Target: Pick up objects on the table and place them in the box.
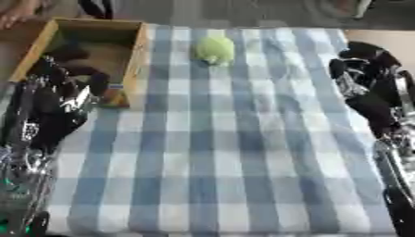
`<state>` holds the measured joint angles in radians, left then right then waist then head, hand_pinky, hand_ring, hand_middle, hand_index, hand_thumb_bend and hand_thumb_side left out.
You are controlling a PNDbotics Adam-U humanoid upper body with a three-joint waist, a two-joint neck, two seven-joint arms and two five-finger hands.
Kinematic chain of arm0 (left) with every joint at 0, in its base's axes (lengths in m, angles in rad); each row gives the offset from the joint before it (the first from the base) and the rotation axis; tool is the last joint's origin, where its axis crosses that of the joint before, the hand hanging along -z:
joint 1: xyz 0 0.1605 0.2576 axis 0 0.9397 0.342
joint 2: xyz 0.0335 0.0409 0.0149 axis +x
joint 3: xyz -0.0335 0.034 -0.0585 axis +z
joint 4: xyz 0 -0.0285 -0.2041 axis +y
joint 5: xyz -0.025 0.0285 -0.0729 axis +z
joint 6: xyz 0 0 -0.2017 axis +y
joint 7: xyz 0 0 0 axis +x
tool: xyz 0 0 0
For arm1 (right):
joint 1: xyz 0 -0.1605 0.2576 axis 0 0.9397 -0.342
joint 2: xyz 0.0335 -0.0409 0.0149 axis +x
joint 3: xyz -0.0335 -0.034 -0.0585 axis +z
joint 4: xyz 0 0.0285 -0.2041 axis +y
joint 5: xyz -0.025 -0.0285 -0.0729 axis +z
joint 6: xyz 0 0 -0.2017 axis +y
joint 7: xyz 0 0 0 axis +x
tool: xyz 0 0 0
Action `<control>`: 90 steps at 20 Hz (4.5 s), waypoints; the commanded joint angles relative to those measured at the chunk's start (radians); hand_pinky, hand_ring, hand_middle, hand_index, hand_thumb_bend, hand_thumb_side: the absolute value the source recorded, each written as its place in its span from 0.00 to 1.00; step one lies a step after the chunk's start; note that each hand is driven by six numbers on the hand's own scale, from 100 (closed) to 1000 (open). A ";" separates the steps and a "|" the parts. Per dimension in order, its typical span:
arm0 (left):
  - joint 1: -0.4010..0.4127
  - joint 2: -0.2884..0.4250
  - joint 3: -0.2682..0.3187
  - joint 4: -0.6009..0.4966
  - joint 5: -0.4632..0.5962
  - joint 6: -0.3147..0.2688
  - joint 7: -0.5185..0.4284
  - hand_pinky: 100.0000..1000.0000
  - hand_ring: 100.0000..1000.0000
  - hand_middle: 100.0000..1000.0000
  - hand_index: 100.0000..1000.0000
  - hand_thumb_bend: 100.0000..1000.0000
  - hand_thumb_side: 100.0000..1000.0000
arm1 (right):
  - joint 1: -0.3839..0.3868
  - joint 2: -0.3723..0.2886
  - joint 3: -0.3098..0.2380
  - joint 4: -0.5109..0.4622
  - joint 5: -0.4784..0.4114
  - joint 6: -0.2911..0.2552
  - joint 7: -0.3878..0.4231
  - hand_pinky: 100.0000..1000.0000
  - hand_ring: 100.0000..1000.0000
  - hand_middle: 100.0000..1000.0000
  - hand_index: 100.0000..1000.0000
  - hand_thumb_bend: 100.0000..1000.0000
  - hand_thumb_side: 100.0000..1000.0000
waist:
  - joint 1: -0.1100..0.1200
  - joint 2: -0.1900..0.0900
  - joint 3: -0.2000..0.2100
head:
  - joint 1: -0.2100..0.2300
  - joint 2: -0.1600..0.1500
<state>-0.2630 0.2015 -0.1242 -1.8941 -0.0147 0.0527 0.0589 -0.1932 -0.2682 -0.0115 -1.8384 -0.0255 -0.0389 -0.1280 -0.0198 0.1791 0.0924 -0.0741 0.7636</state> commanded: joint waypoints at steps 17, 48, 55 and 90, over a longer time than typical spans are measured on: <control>-0.007 0.008 0.007 -0.012 -0.003 0.001 0.004 0.48 0.64 0.69 0.80 0.54 0.33 | -0.033 -0.063 0.016 -0.030 0.032 -0.001 0.097 0.66 0.74 0.72 0.88 0.45 0.29 | -0.003 -0.020 0.003 | -0.009 0.006; -0.063 0.013 0.016 -0.002 0.044 0.004 0.009 0.48 0.65 0.69 0.80 0.56 0.33 | -0.803 -0.143 0.097 1.025 0.598 -0.199 0.318 0.90 0.96 0.88 0.93 0.45 0.34 | -0.019 0.010 0.187 | -0.106 -0.028; -0.070 0.013 0.025 0.005 0.055 0.001 0.017 0.48 0.65 0.69 0.80 0.56 0.33 | -0.839 -0.123 0.072 1.129 0.731 -0.152 0.185 0.93 0.98 0.90 0.93 0.46 0.36 | -0.026 0.016 0.224 | -0.119 -0.039; -0.067 0.008 0.016 -0.010 0.047 0.004 0.005 0.48 0.65 0.69 0.81 0.56 0.33 | -0.827 -0.136 0.072 1.013 0.600 -0.059 0.013 0.50 0.44 0.45 0.60 0.32 0.00 | -0.018 0.008 0.249 | -0.130 -0.049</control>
<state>-0.3242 0.2015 -0.1126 -1.8887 0.0352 0.0594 0.0612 -0.9927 -0.3698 0.0582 -0.7740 0.6120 -0.1015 -0.1193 -0.0440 0.2059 0.3409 -0.2058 0.7112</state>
